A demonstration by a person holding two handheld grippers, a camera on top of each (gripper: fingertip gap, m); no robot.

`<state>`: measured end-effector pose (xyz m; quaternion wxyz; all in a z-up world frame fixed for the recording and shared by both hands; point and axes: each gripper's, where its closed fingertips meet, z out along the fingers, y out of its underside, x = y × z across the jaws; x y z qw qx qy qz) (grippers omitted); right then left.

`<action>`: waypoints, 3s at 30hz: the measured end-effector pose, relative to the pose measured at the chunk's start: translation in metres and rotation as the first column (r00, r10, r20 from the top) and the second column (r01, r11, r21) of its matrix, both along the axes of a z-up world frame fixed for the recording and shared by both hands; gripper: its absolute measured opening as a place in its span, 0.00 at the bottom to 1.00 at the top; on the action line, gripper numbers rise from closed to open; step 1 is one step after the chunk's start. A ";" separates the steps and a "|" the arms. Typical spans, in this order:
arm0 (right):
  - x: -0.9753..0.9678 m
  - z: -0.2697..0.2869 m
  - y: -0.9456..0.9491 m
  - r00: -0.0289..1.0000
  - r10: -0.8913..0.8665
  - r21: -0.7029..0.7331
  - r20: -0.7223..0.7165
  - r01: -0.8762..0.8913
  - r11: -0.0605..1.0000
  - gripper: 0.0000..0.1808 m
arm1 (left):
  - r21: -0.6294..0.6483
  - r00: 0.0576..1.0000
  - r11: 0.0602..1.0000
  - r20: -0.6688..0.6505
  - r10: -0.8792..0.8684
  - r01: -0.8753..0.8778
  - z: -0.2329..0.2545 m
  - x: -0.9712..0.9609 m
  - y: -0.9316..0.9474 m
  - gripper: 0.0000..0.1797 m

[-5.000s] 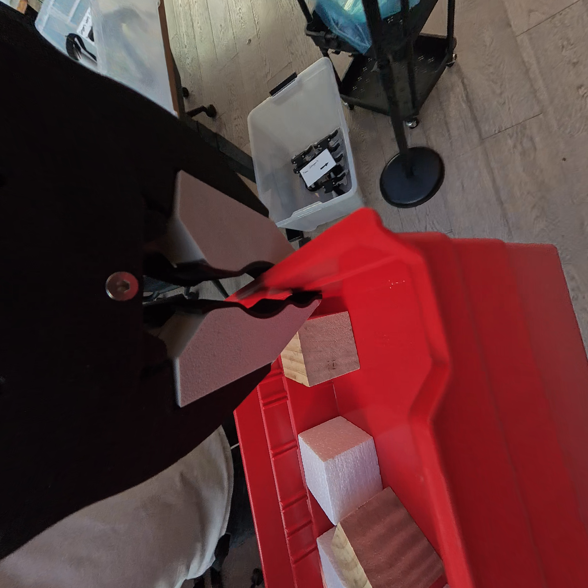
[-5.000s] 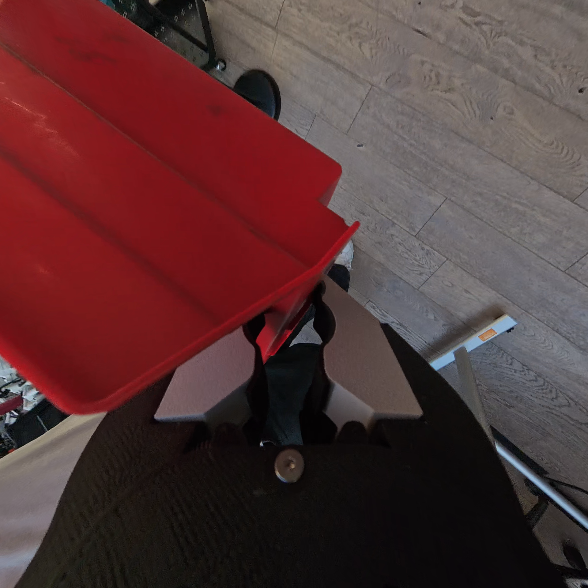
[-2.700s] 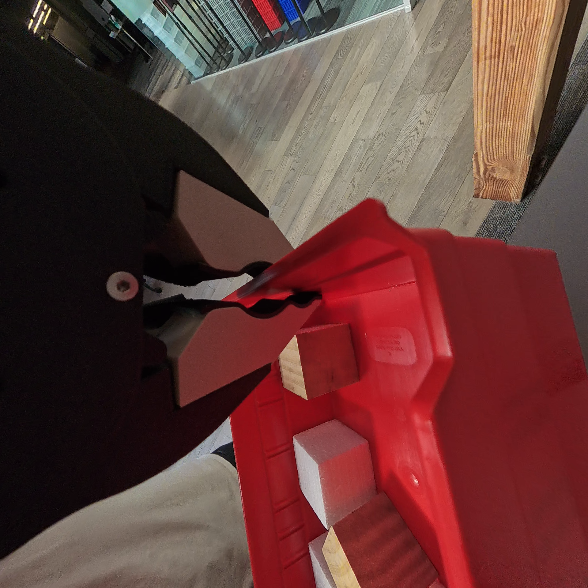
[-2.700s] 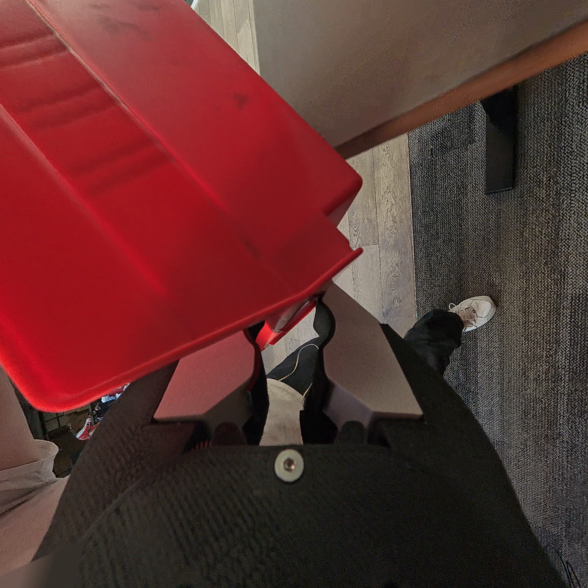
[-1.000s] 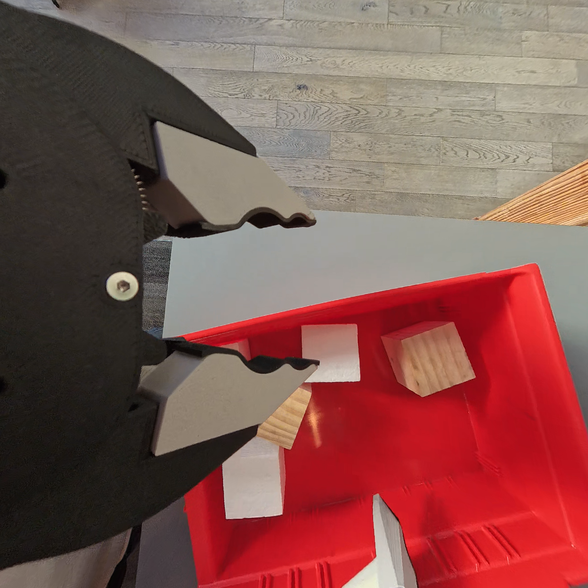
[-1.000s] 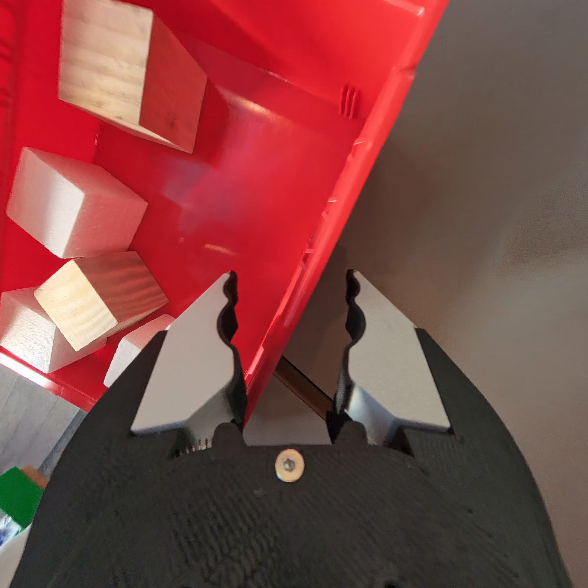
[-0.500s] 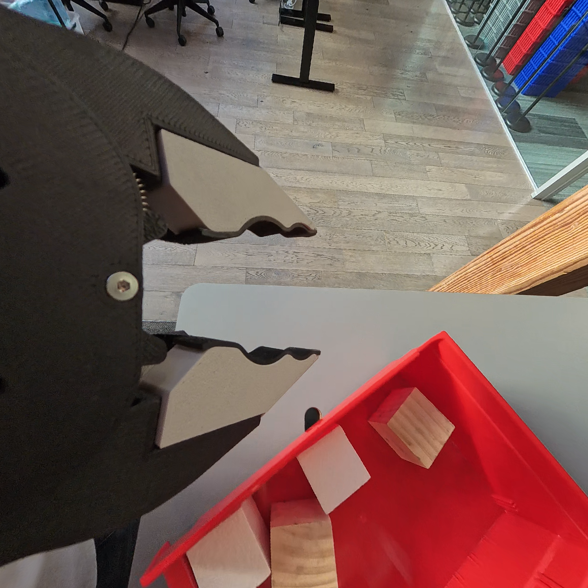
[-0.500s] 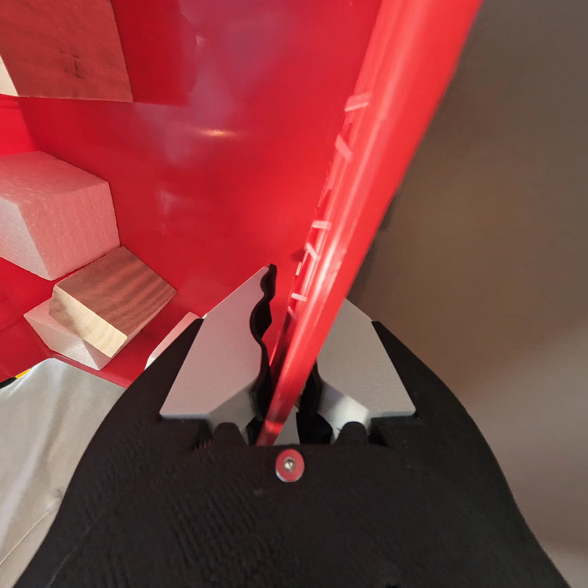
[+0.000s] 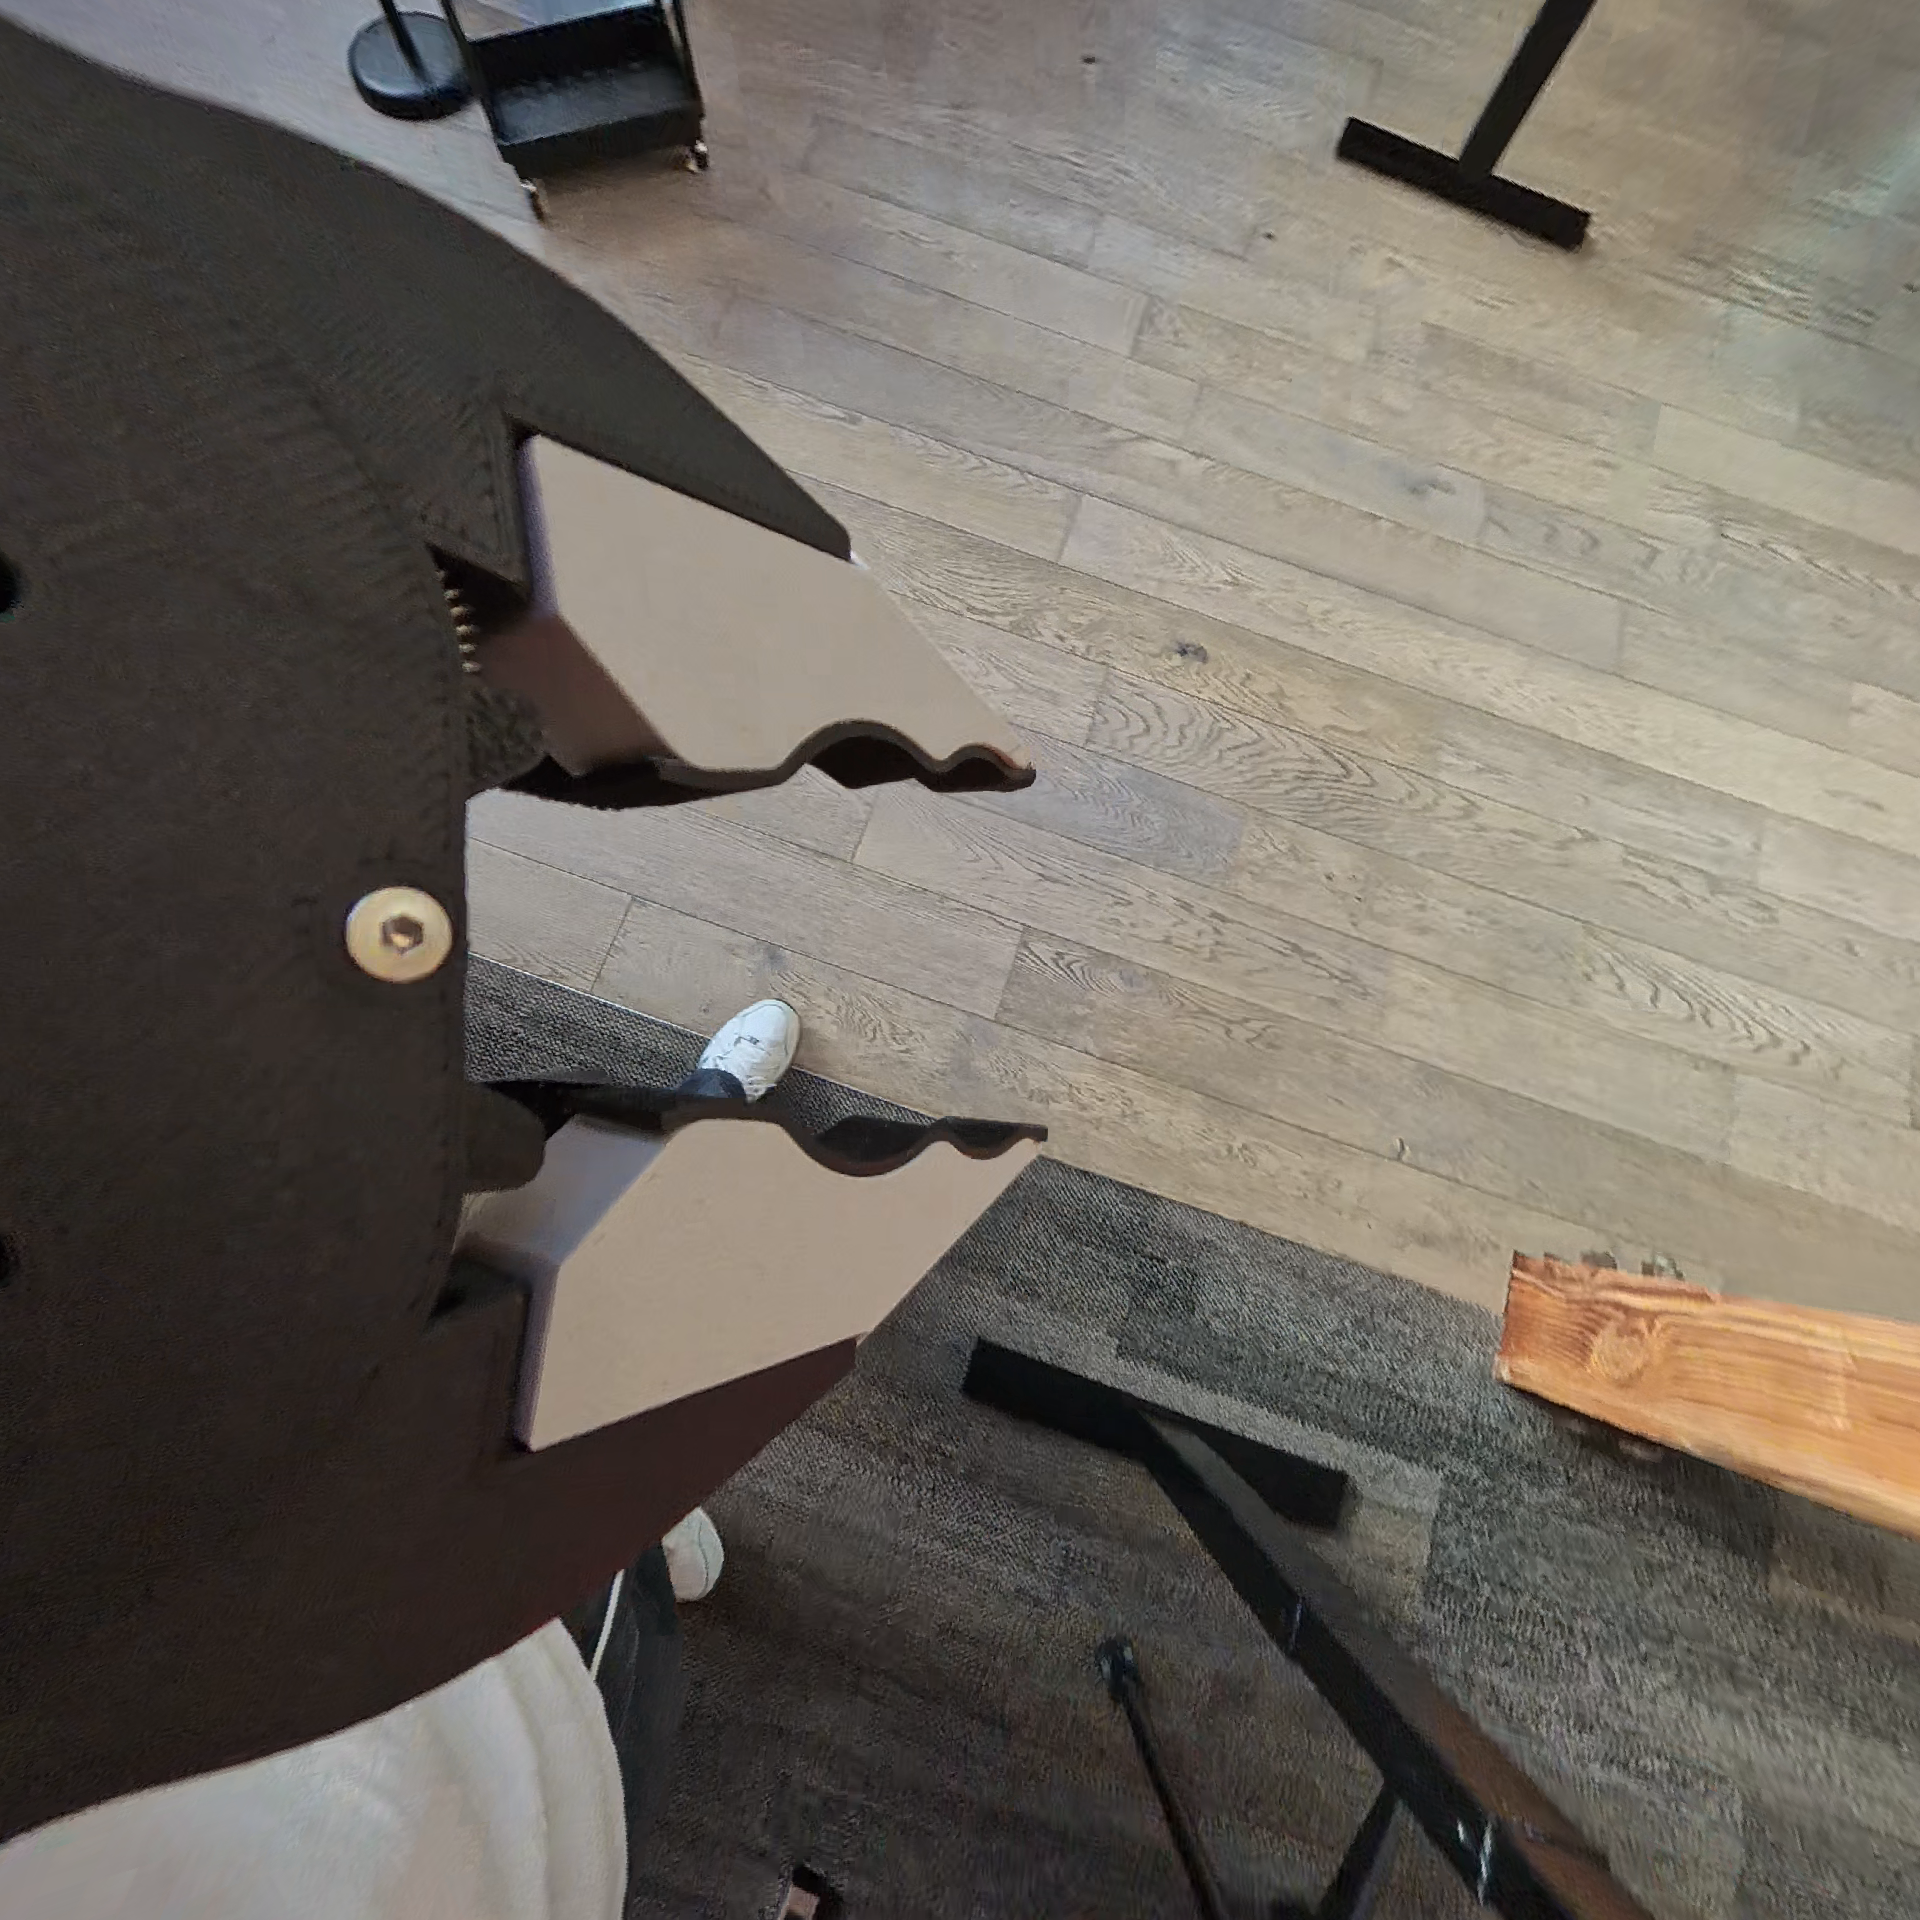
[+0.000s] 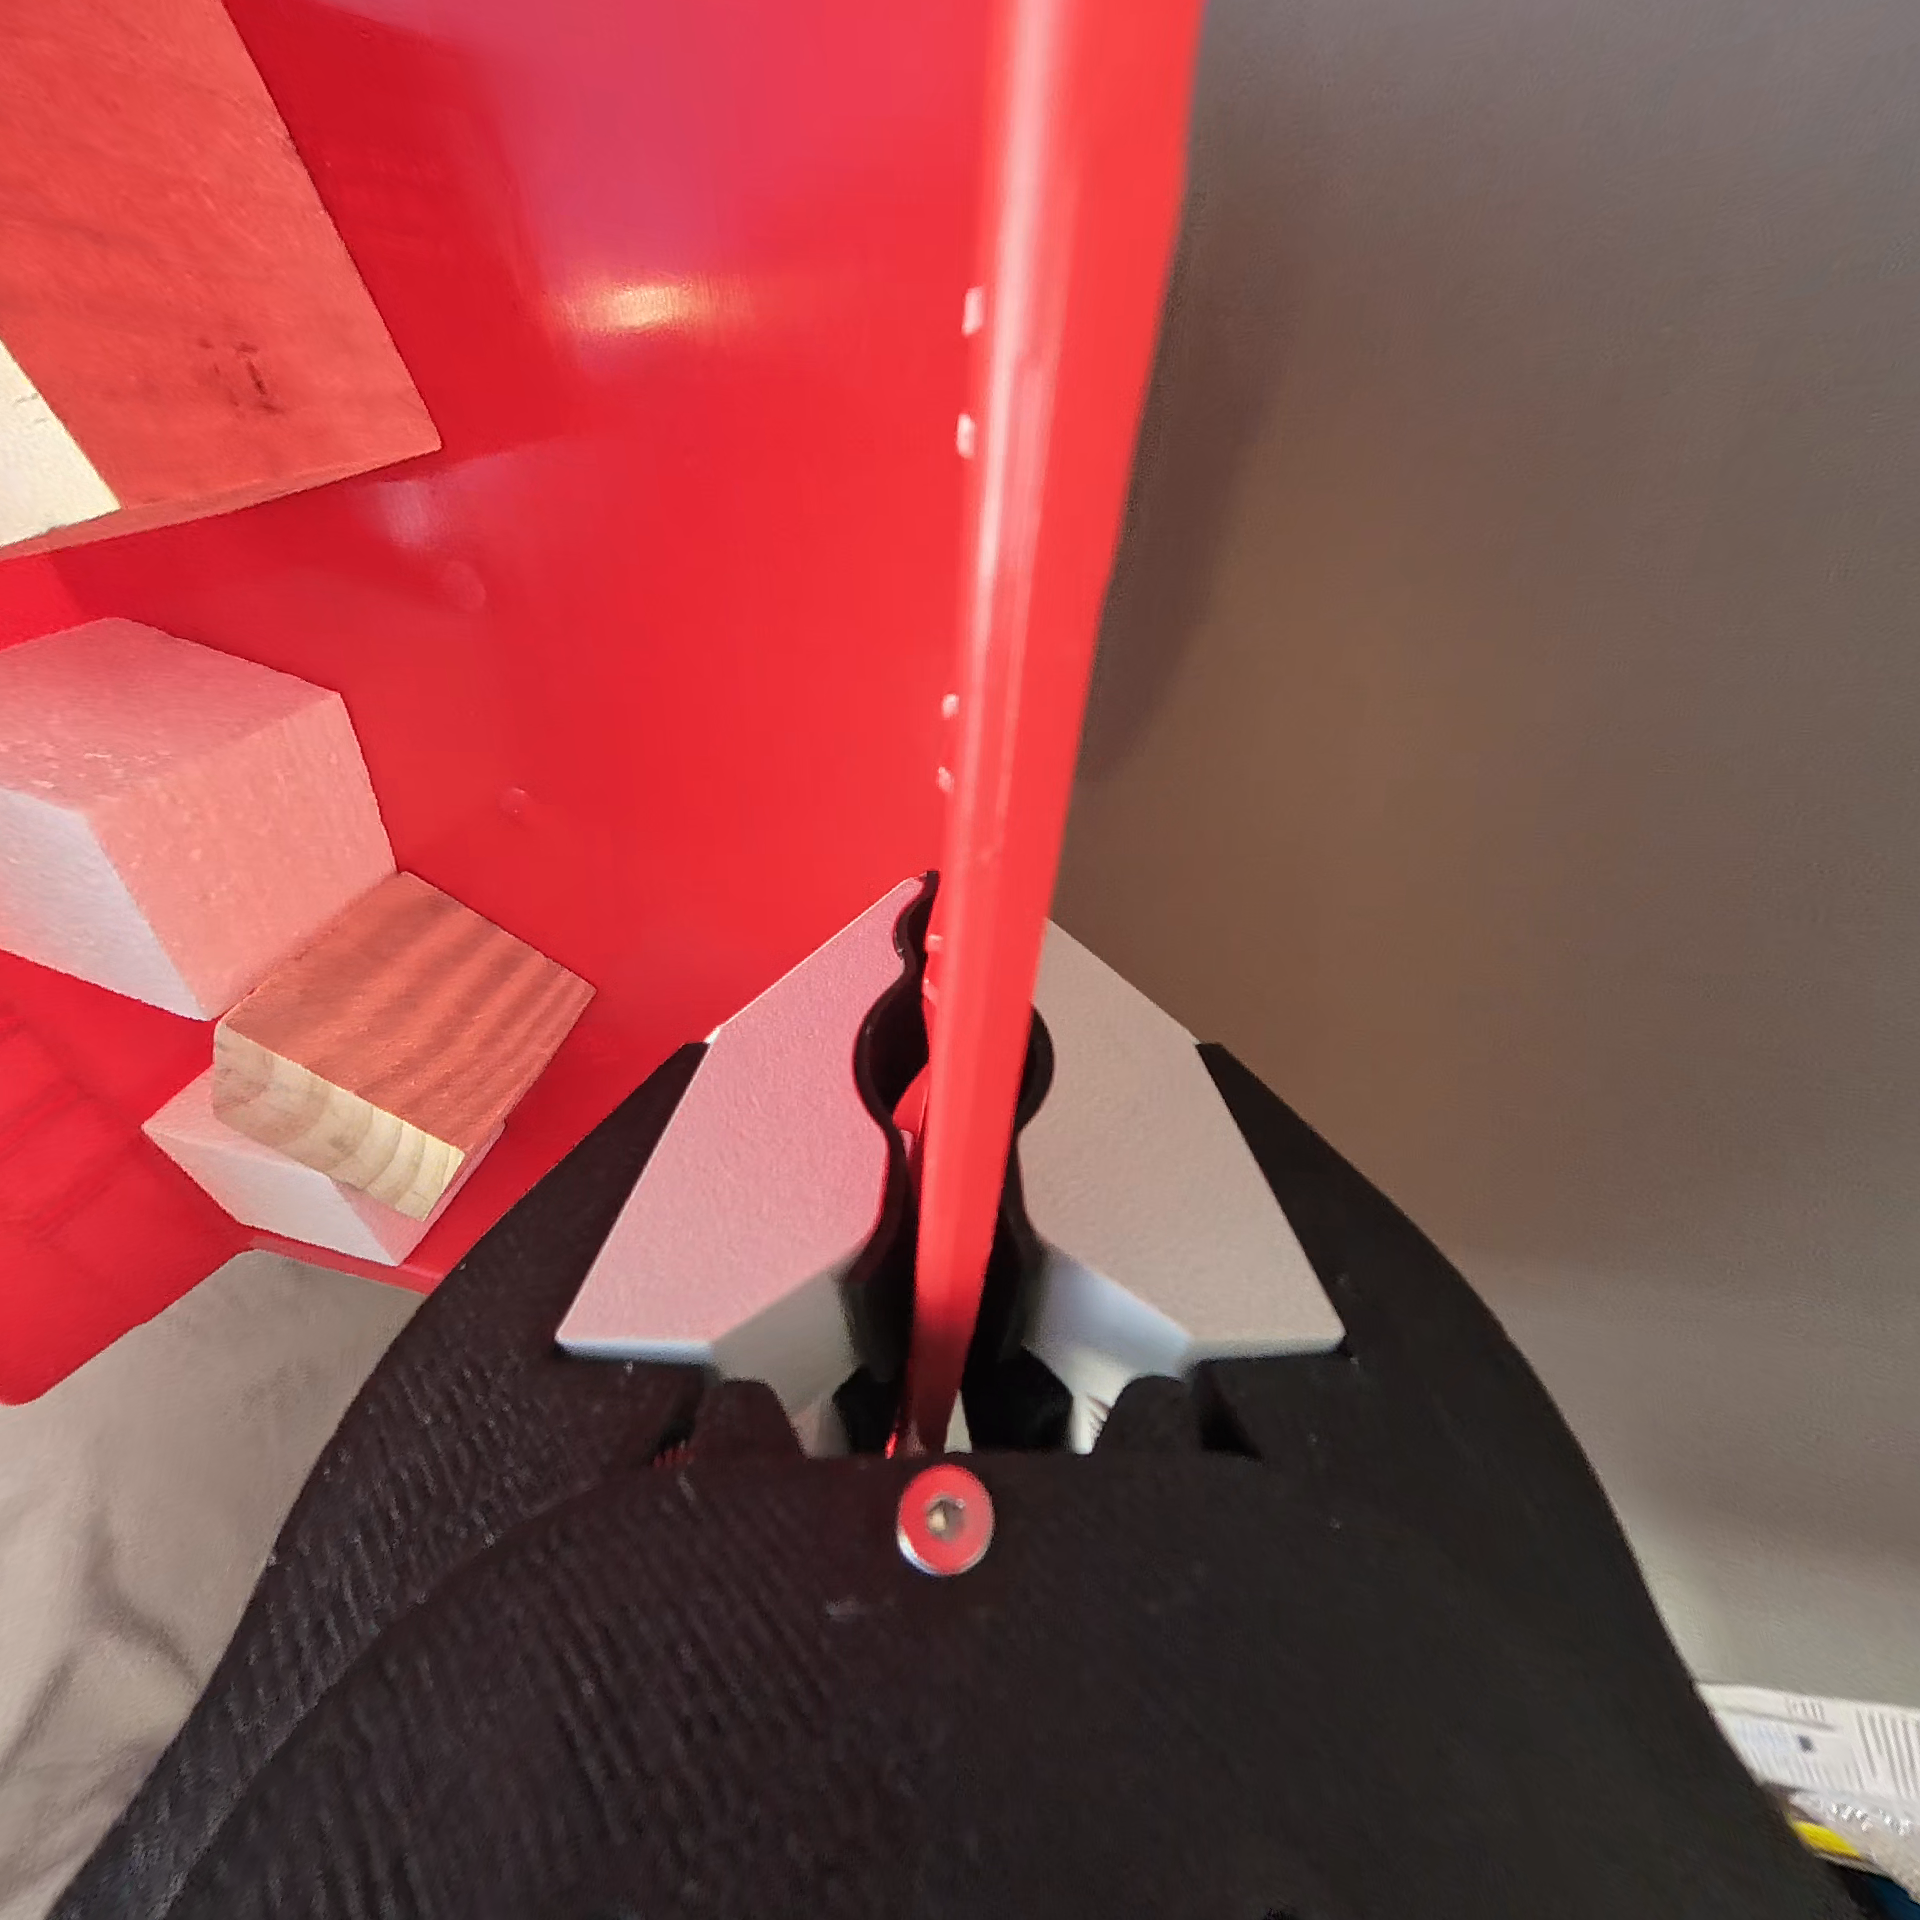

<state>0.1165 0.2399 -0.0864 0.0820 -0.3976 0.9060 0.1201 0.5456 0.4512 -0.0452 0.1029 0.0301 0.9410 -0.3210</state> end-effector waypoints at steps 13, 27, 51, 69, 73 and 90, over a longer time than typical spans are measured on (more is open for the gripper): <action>0.369 -0.031 -0.108 0.933 -0.100 0.212 0.347 0.026 0.977 0.02 | 0.105 0.999 0.994 0.038 -0.018 0.014 -0.027 0.368 -0.164 0.38; 0.499 -0.120 -0.556 0.924 -0.260 0.187 0.279 0.213 0.959 0.01 | 0.158 1.000 0.987 -0.021 -0.014 0.017 -0.079 0.464 -0.577 0.39; 0.231 -0.178 -1.457 0.763 -0.638 -0.083 -0.103 0.633 0.770 0.02 | -0.147 0.519 0.534 -0.129 -0.845 0.832 -0.007 0.088 -1.714 0.38; 0.243 -0.091 -2.295 0.909 -0.414 -0.159 0.054 0.417 0.895 0.01 | 0.312 0.355 0.297 -0.146 -0.923 0.902 -0.059 -0.050 -2.474 0.40; 0.223 -0.098 -2.450 0.881 -0.470 -0.055 0.051 0.473 0.879 0.01 | 0.320 0.330 0.242 -0.260 -0.907 0.916 -0.053 -0.096 -2.640 0.39; 0.278 -0.159 -3.239 0.977 -0.211 0.002 0.019 0.211 0.977 0.01 | -0.124 0.666 0.740 -0.357 -0.655 0.661 -0.040 0.080 -3.328 0.48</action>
